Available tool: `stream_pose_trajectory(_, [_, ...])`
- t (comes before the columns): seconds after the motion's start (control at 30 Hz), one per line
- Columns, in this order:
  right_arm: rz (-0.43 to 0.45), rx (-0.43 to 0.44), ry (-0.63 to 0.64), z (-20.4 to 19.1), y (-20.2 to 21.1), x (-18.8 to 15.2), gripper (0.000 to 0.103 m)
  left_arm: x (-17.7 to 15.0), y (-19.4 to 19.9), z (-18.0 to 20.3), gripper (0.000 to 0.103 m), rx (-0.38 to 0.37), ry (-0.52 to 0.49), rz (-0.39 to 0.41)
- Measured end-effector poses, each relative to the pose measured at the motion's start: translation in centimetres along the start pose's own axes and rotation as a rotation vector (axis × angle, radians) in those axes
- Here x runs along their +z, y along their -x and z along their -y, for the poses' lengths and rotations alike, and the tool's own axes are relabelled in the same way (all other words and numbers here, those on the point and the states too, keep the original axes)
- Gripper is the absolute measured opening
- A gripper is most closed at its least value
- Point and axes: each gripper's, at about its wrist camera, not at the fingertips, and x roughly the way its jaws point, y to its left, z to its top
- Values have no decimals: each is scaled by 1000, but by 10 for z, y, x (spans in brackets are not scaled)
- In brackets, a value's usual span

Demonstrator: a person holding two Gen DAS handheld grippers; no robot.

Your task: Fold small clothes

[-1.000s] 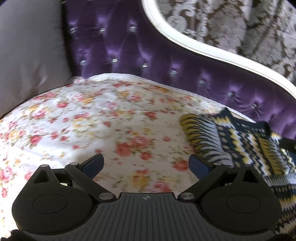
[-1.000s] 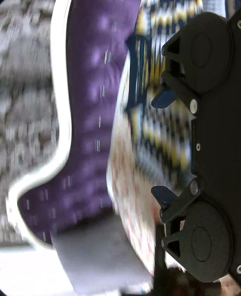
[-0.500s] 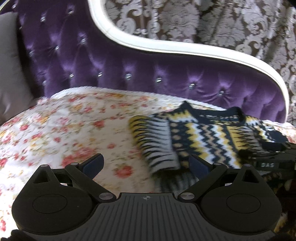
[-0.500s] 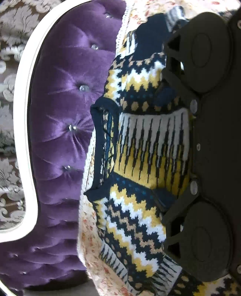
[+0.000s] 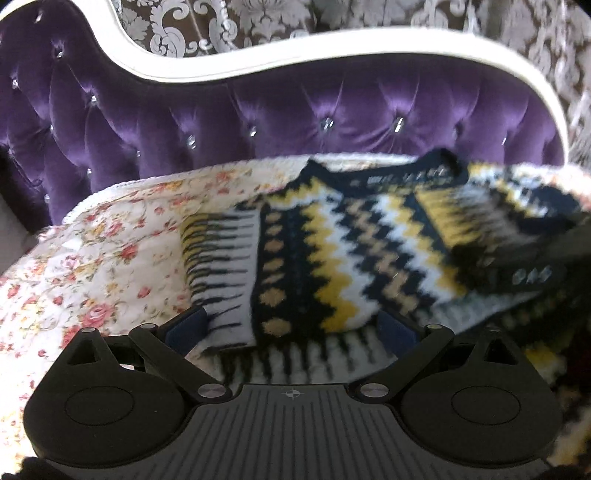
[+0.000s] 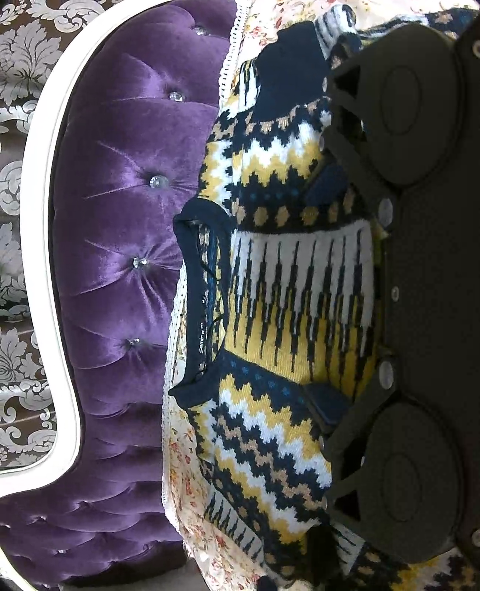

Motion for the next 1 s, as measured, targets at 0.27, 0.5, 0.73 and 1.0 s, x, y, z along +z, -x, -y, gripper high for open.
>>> stream_pose_trajectory(0.27, [0,7,-15,0,0,0,103,-9,-6,-21,102,-46,138,-35])
stream_pose_trajectory(0.5, [1,12,-26,0,0,0,103,-10,-5,-20,102,-49,151,-23])
stream_pose_trajectory(0.73, [7,16,-38,-1,0,0,103,-12,-4,-20,102,-45,156,-5])
stream_pose_trajectory(1.0, [13,17,-48,-2,0,-1,103,-12,0,-20,102,-51,146,-9])
